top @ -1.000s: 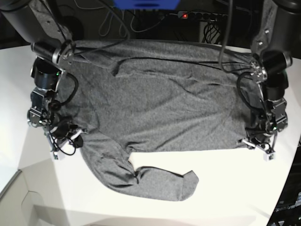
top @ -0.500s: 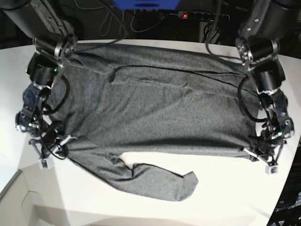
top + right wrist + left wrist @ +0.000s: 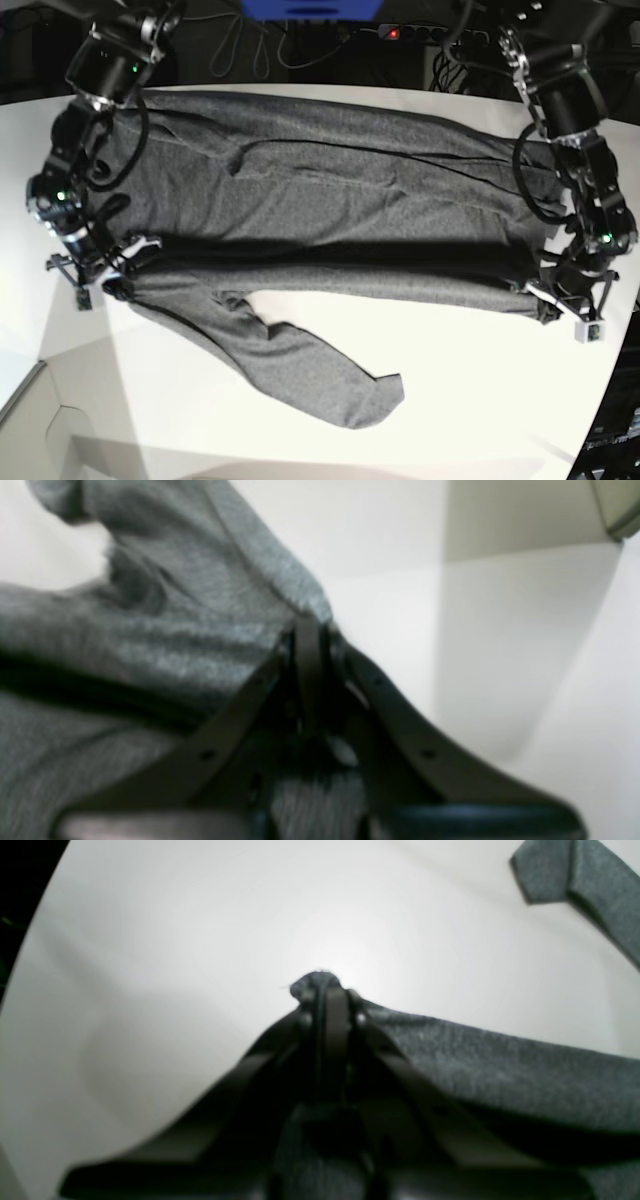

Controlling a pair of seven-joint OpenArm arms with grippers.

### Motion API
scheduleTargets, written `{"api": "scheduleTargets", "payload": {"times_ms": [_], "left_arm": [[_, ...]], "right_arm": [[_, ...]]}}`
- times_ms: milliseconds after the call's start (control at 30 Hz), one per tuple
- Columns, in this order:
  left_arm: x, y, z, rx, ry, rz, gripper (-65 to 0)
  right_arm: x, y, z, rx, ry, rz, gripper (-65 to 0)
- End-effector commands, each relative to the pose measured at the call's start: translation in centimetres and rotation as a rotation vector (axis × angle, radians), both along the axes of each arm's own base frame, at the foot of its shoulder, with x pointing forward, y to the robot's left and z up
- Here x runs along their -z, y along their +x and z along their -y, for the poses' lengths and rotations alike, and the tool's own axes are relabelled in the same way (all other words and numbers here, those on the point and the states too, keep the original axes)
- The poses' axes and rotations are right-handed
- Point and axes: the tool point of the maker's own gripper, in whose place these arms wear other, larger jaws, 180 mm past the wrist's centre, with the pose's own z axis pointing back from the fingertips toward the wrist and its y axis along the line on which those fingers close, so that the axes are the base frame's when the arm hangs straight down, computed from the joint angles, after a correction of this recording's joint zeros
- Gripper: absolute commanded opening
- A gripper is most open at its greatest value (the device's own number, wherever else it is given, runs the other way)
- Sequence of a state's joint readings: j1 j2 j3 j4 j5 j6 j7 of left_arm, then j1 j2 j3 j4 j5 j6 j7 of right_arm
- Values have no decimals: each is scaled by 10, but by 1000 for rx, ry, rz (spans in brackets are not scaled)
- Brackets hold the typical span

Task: Layout the t-shirt on the table in an organized manner, then fold the t-shirt properly
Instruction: 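Lift the grasped edge and fold it over toward the held edge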

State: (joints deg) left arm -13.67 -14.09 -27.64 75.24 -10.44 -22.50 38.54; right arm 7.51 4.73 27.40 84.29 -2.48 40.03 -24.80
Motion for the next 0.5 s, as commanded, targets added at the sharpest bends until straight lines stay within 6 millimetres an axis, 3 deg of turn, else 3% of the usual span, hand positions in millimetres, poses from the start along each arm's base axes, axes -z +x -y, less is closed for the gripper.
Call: {"api": "scheduleTargets", "payload": {"times_ms": [0, 167, 467], "left_arm": [[-23, 5, -8, -12, 9, 74, -650], [-27, -19, -26, -74, -40, 110, -650], [-11, -53, -22, -59, -26, 46, -650]], "right_arm": [[-15, 0, 3, -2, -13, 43, -650], [-16, -36, 4, -6, -75, 10, -650], [4, -88, -8, -23, -95, -69, -650]]}}
